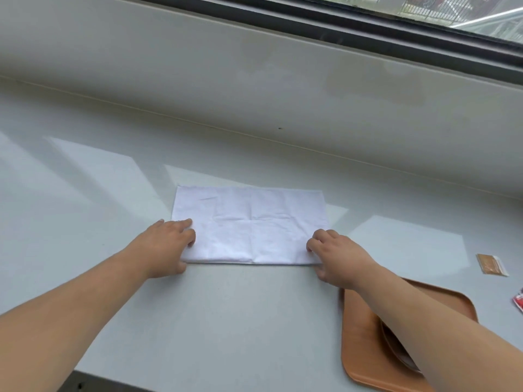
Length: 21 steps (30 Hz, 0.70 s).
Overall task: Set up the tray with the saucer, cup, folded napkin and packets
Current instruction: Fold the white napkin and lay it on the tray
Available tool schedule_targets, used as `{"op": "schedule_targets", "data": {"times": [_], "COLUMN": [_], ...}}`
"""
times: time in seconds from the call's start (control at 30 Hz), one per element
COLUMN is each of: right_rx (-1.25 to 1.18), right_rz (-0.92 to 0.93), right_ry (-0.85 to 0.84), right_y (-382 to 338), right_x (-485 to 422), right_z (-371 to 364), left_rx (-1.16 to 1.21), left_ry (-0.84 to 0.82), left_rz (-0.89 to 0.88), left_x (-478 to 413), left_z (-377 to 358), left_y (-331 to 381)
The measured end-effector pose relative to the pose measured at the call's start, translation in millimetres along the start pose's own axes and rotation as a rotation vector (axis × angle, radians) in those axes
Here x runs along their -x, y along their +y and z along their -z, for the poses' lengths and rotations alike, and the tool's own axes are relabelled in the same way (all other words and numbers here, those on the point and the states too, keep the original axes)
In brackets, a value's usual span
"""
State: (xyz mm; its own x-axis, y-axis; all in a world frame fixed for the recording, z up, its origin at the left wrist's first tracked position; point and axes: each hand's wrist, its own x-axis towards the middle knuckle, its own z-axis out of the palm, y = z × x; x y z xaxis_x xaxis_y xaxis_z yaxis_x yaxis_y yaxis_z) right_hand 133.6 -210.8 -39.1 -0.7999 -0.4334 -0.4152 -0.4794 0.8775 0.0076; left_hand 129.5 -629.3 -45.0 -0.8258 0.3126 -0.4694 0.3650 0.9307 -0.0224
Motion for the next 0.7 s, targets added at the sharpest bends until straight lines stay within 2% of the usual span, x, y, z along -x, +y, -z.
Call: {"op": "schedule_targets", "data": {"times": [0.1,0.17,0.23,0.37,0.47,0.6,0.7], "right_rx": [0.072,0.056,-0.036,-0.288,-0.421,-0.539,-0.624], "right_rz": [-0.034,-0.06,-0.104,-0.241,-0.341,-0.435,-0.508], "right_ry": [0.025,0.043,0.066,0.126,0.134,0.169,0.198], "right_y": [-2.1,-1.8,0.0,6.7,15.7,30.6,40.9], "right_x": [2.1,1.7,0.1,-7.8,-18.1,-34.6,-47.3], "right_z": [-2.2,-2.8,-0.9,6.7,13.5,21.7,25.3], "left_rx": [-0.083,-0.05,0.078,0.378,0.488,0.611,0.816], "left_ry": [0.02,0.073,0.141,0.145,0.186,0.158,0.139], "left_rz": [0.017,0.035,0.054,0.194,0.264,0.338,0.392], "left_x": [0.8,2.0,4.0,1.0,-8.8,-25.4,-39.1], "left_z": [-7.2,-10.9,-10.4,-2.9,2.6,10.1,15.9], "left_y": [3.8,4.8,3.8,-3.1,-12.6,-28.1,-38.9]}}
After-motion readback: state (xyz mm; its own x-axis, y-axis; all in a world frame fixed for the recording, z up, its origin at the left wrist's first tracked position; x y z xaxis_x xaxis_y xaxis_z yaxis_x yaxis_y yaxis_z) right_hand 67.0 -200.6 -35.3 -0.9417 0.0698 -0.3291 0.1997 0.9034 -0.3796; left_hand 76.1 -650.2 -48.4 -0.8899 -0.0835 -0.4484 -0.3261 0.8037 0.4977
